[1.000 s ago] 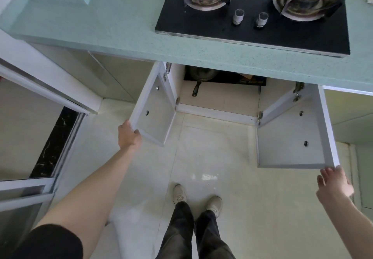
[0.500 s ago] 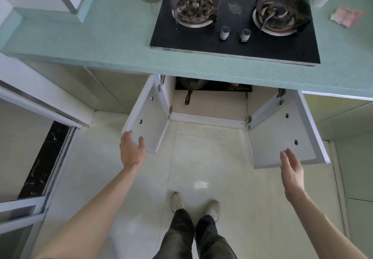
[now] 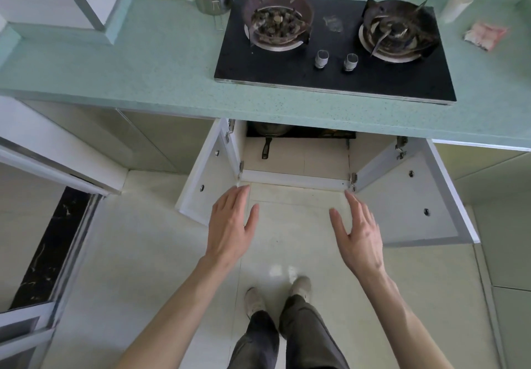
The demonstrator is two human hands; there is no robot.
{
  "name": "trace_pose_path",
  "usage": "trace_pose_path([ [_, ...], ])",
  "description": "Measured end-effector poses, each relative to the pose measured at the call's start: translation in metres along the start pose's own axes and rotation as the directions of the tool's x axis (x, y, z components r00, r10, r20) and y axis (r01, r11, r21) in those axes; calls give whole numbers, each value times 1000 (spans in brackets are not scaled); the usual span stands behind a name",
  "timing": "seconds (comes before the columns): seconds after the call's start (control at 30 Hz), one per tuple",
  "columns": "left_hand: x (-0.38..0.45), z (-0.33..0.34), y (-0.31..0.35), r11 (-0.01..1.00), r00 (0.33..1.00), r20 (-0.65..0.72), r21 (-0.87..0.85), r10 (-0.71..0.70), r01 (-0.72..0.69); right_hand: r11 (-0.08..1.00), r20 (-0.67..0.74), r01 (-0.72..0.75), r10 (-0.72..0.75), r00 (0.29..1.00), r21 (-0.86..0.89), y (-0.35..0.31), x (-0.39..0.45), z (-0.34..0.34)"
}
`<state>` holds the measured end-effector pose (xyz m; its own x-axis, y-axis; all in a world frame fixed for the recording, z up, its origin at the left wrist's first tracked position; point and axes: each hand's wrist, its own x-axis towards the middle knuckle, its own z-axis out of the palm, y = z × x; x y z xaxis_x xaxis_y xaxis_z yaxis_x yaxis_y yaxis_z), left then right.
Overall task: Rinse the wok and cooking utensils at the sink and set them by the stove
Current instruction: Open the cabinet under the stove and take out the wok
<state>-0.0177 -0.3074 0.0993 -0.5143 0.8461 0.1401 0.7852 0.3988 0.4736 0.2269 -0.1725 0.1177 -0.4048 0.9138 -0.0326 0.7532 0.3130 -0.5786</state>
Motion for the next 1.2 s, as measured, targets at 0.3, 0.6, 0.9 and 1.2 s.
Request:
trace_pose_path([
  [0.3, 62, 37, -2, 998, 1000, -1, 69, -8, 8, 980, -23, 108, -113, 993, -167, -18, 58, 46],
  [0.6, 123, 114, -31, 990, 997, -9, 117, -77, 77, 949, 47, 199, -193, 980, -244, 14, 145, 111],
  [0.9, 168, 214, -97, 982, 995, 26, 169, -92, 86, 899, 105, 293, -273, 956, -325, 66, 222, 212],
  [1.2, 208, 327, -167, 982, 996, 35, 172, -80, 73, 927, 98, 260, -242, 965, -270, 102, 303, 317],
])
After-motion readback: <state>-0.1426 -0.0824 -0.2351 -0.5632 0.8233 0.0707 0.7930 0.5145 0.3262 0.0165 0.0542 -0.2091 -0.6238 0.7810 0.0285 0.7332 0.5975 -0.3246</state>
